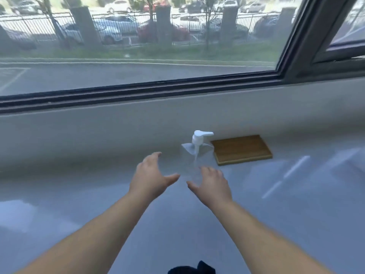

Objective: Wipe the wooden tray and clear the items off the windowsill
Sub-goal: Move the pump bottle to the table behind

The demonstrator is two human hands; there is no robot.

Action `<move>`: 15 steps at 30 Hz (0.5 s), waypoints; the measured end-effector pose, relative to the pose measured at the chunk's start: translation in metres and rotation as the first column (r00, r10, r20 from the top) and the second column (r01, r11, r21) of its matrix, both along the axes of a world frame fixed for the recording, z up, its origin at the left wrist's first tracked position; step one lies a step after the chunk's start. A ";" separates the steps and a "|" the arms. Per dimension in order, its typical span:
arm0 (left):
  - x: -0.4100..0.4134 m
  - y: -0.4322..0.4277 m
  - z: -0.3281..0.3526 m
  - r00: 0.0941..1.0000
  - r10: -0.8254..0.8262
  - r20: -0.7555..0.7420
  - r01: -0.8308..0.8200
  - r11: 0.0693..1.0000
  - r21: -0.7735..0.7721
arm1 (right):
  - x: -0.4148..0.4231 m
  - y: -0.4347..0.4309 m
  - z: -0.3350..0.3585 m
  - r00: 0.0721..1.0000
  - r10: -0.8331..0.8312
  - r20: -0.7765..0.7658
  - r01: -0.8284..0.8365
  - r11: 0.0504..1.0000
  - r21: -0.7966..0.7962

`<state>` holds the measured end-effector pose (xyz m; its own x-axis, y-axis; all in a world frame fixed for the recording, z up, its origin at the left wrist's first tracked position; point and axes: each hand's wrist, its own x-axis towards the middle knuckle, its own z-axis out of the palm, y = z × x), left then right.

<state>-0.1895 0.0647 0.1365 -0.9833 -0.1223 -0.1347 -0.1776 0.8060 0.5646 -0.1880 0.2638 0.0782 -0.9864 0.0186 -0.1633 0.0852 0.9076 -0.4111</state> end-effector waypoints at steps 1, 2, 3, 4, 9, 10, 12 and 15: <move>-0.017 0.016 -0.005 1.000 -0.010 0.001 0.010 1.000 0.010 | -0.013 0.014 -0.004 0.999 -0.036 0.012 0.036 0.999 -0.031; -0.032 0.031 -0.009 1.000 -0.021 0.000 0.021 1.000 0.012 | -0.025 0.027 -0.008 0.997 -0.072 0.028 0.074 0.995 -0.068; -0.046 0.044 -0.014 0.999 -0.034 -0.004 0.034 0.999 0.009 | -0.036 0.037 -0.014 0.992 -0.112 0.049 0.117 0.986 -0.115; -0.059 0.056 -0.019 0.999 -0.049 -0.008 0.049 0.999 0.003 | -0.046 0.045 -0.021 0.985 -0.156 0.076 0.167 0.970 -0.176; -0.096 0.094 -0.037 0.997 -0.082 0.002 0.082 0.997 0.013 | -0.081 0.064 -0.052 0.896 -0.291 0.335 0.429 0.761 -0.486; -0.099 0.096 -0.040 0.997 -0.080 -0.002 0.080 0.997 0.000 | -0.086 0.064 -0.056 0.874 -0.297 0.386 0.472 0.710 -0.522; -0.105 0.097 -0.047 0.998 -0.060 -0.023 0.060 0.998 -0.022 | -0.096 0.062 -0.061 0.832 -0.298 0.469 0.542 0.619 -0.568; -0.108 0.094 -0.052 0.998 -0.046 -0.038 0.046 0.999 -0.017 | -0.103 0.056 -0.066 0.789 -0.271 0.552 0.600 0.532 -0.597</move>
